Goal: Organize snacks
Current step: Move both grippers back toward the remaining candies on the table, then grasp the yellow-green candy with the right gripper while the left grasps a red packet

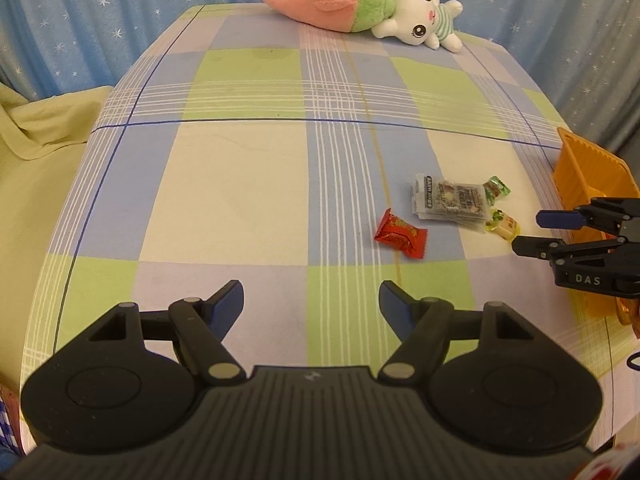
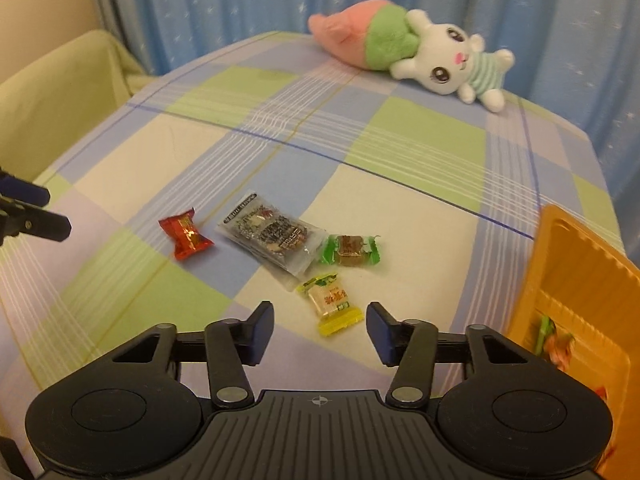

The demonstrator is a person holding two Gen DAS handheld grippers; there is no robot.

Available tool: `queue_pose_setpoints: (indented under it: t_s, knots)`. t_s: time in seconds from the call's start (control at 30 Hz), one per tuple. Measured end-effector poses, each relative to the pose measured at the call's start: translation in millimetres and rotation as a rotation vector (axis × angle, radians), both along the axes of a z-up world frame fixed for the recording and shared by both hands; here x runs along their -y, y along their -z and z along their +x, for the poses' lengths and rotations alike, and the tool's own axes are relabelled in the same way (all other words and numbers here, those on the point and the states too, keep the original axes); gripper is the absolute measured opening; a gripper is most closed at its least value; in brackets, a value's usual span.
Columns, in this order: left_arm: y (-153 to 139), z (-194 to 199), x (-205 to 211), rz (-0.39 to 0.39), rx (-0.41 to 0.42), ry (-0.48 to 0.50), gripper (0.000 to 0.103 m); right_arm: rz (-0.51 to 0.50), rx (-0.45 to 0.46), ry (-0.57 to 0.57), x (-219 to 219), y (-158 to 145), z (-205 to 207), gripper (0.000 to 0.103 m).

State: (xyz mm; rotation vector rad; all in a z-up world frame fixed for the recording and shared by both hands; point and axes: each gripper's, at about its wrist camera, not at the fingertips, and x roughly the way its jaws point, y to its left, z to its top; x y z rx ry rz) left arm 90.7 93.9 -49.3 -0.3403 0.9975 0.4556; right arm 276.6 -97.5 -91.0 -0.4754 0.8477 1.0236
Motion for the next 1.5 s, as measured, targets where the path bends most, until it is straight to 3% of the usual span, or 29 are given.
queue_pose_setpoints:
  t_s: [0.33, 0.6, 0.67, 0.77, 1.5]
  knots:
    - [7.4, 9.6, 3.8, 0.004, -0.028, -0.031, 0.072, -0.027, -0.037, -0.065, -16.6, 15.8, 22.2, 0.047]
    - [11.9, 17.3, 6.9, 0.005, -0.040, -0.028, 0.072, -0.044, -0.044, -0.069, -22.4, 20.5, 24.7, 0.034]
    - [12.6, 19.5, 8.2, 0.004, -0.042, -0.019, 0.071, -0.050, -0.035, -0.067, -23.7, 20.4, 24.0, 0.023]
    - [14.1, 23.1, 10.1, -0.003, -0.040, -0.002, 0.071, -0.058, -0.030, -0.061, -24.5, 20.1, 20.7, 0.022]
    - [36.7, 67.2, 30.9, -0.083, 0.016, 0.155, 0.051, 0.078, -0.116, 0.225, 23.9, -20.5, 16.5, 0.022]
